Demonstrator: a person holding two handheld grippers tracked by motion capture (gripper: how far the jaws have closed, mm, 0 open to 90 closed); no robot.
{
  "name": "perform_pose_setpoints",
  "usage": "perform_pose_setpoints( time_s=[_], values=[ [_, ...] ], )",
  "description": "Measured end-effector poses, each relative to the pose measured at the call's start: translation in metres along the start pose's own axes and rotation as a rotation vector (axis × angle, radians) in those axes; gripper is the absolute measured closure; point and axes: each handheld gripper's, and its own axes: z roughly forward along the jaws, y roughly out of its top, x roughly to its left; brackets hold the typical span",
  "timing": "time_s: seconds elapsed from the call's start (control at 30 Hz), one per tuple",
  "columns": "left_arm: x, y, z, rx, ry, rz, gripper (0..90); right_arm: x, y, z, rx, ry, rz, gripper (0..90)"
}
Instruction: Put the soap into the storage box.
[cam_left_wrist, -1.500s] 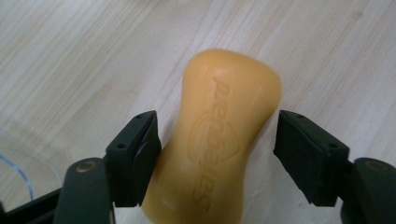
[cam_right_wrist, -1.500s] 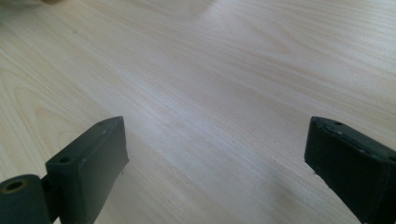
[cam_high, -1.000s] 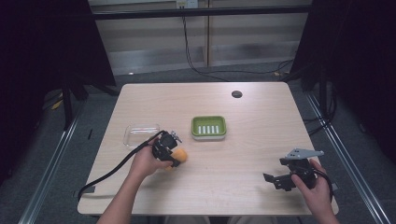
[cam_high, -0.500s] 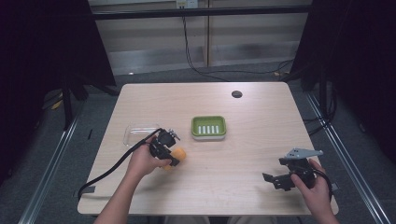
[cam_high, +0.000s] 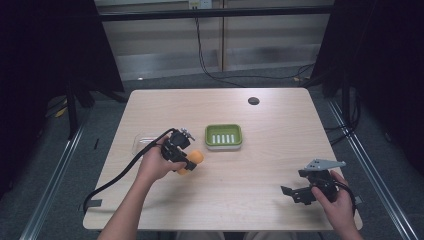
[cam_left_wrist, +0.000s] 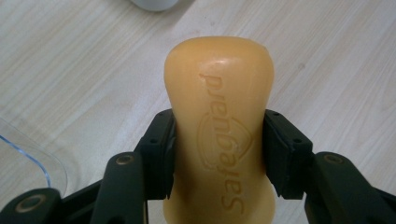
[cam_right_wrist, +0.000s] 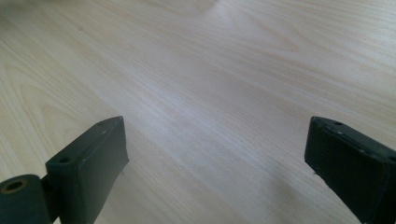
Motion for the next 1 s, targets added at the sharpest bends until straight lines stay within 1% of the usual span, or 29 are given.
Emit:
perform_pose_setpoints(
  time_s=[0.03,0.07,0.1,0.13,0.17,0.2,0.23,0.27,0.3,0.33,0.4,0.43,0.47,0.5,0.53,0.57,0.6,0.63,0.67,0.7,0.73,0.77,0.8,0.83,0.87,0.9,0.93,0.97,1.0],
  values=[
    [0.0,0.001,-0.001,-0.001,-0.001,0.007,49.8,0.0,0.0,0.0,-0.001,-0.001,0.0,5.7],
    [0.002,0.002,-0.003,0.005,-0.012,0.016,49.8,0.0,0.0,0.0,0.0,-0.001,0.001,5.6],
    [0.002,0.002,-0.003,-0.018,-0.016,-0.009,49.8,0.0,0.0,0.0,0.0,0.0,-0.001,5.6],
    [0.002,0.003,-0.004,-0.028,-0.017,-0.011,49.8,0.0,0.0,0.0,-0.001,-0.001,-0.001,5.7],
    [0.003,0.004,-0.005,-0.02,-0.02,-0.011,49.8,0.0,0.0,0.001,0.0,0.0,0.0,5.7],
    [0.004,0.005,-0.006,0.0,-0.015,0.013,49.8,0.0,0.0,0.001,-0.001,0.0,0.0,5.6],
    [0.003,0.005,-0.005,-0.014,-0.013,-0.01,49.8,0.0,0.0,0.001,-0.001,0.0,0.0,5.6],
    [0.003,0.006,-0.005,-0.012,-0.02,-0.007,49.8,0.0,0.0,0.001,-0.001,0.001,0.001,5.6],
    [0.004,0.008,-0.006,-0.003,-0.023,0.014,49.8,0.0,0.0,0.001,-0.002,0.002,0.0,5.6],
    [0.003,0.009,-0.007,-0.017,-0.021,-0.003,49.8,0.0,0.0,0.001,-0.005,0.002,-0.002,5.7],
    [0.004,0.013,-0.009,-0.008,-0.027,0.006,49.8,0.0,0.0,0.002,0.001,0.003,0.002,5.7],
    [0.003,0.014,-0.009,-0.027,-0.031,-0.013,49.8,0.0,0.0,0.002,0.001,0.001,0.001,5.7],
    [0.004,0.015,-0.009,-0.027,-0.032,-0.007,49.8,0.001,0.0,0.002,0.002,0.004,0.002,5.7],
    [0.004,0.016,-0.01,-0.019,-0.033,-0.01,49.8,0.001,0.0,0.002,0.002,0.004,0.002,5.7],
    [0.004,0.017,-0.009,-0.029,-0.026,-0.018,49.8,0.001,0.0,0.002,0.004,0.006,0.0,5.7],
    [0.005,0.019,-0.01,-0.017,-0.022,0.001,49.8,0.001,0.0,0.002,0.004,0.006,0.0,5.7],
    [0.004,0.02,-0.01,-0.022,-0.024,-0.017,49.8,0.001,0.0,0.002,0.002,0.007,0.002,5.7],
    [0.003,0.022,-0.009,-0.033,-0.022,-0.017,49.8,0.001,0.0,0.002,0.0,0.005,0.003,5.7],
    [0.003,0.024,-0.01,-0.023,-0.021,-0.004,49.8,0.001,0.0,0.002,-0.001,0.005,0.003,5.6],
    [0.004,0.026,-0.01,-0.019,-0.026,-0.001,49.8,0.0,0.0,0.002,-0.001,0.005,0.002,5.7],
    [0.003,0.027,-0.009,-0.035,-0.022,-0.014,49.8,0.0,0.0,0.002,-0.002,0.003,0.0,5.6],
    [0.004,0.029,-0.01,-0.025,-0.024,0.004,49.8,0.0,0.0,0.001,-0.002,0.002,0.002,5.7],
    [0.004,0.031,-0.01,-0.019,-0.019,0.002,49.8,0.0,0.0,0.001,-0.003,0.003,0.004,5.7],
    [0.003,0.033,-0.009,-0.028,-0.018,-0.009,49.8,0.0,0.0,0.001,-0.005,0.003,0.003,5.7],
    [0.004,0.034,-0.008,-0.034,-0.013,-0.002,49.8,0.001,0.0,0.002,-0.003,0.008,0.0,5.6],
    [0.004,0.036,-0.009,-0.024,-0.019,-0.001,49.8,0.001,0.0,0.002,-0.002,0.008,0.0,5.7],
    [0.003,0.038,-0.009,-0.03,-0.017,0.002,49.8,0.001,0.0,0.002,0.0,0.007,0.001,5.6],
    [0.003,0.039,-0.008,-0.045,-0.018,-0.012,49.8,0.001,0.0,0.002,0.003,0.007,0.002,5.7],
    [0.003,0.041,-0.007,-0.046,-0.022,-0.012,49.8,0.001,0.0,0.003,0.001,0.007,-0.002,5.6]
  ],
)
